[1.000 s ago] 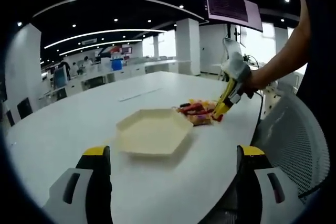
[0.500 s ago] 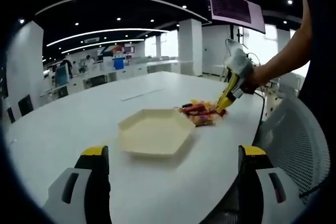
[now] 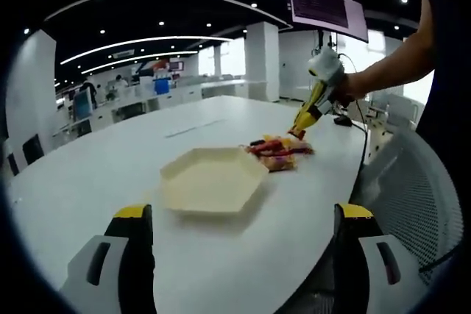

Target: Place the target food into the container with the food tongs after gripping and lifting it, then release it inside without dropping or visibly crushing the food.

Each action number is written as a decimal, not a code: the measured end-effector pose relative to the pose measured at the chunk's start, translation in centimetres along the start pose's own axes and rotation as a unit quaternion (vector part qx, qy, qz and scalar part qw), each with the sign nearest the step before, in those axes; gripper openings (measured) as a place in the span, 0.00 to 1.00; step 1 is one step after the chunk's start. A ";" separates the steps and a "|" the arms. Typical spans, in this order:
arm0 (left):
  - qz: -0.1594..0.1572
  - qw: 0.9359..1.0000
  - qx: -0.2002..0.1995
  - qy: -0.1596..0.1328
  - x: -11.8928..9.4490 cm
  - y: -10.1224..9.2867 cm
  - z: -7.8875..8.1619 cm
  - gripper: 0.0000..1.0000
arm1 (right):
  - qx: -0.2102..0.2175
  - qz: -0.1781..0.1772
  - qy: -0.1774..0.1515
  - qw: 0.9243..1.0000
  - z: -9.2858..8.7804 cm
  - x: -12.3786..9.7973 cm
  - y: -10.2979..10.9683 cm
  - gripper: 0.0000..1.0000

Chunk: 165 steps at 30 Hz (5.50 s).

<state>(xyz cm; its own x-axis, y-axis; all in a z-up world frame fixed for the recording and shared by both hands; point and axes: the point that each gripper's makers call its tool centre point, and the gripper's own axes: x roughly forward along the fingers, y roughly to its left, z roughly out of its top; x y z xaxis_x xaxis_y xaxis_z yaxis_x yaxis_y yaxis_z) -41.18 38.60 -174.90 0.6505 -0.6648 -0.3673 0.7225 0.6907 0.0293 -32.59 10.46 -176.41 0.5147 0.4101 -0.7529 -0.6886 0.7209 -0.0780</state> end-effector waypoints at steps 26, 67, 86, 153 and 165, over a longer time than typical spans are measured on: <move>-0.004 1.000 -0.020 0.005 0.1 0.0 -0.3 0.99 | -0.083 0.039 -0.054 0.994 11.4 0.2 1.3 0.19; 0.005 1.000 0.000 0.014 0.3 0.2 -0.6 0.99 | -0.205 0.145 -0.048 0.967 20.9 6.7 10.7 0.23; 0.005 1.000 0.001 0.020 0.3 0.2 -0.8 0.99 | -0.209 0.164 -0.058 0.962 20.1 5.9 10.2 0.25; -0.004 1.000 -0.001 0.025 0.4 -0.1 -1.1 0.99 | -0.132 0.067 -0.011 0.989 11.0 5.7 -2.6 0.26; -0.009 1.000 -0.023 -0.008 0.3 -0.3 0.2 0.99 | -0.105 0.060 0.009 0.993 8.8 8.7 -3.2 0.26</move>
<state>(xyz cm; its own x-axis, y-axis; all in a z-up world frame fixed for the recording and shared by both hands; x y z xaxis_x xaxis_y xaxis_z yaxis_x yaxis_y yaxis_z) -41.21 38.14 -174.83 0.6408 -0.6822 -0.3522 0.7233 0.6902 -0.0208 -21.38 16.61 -176.93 0.4150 0.4748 -0.7761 -0.8368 0.5340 -0.1208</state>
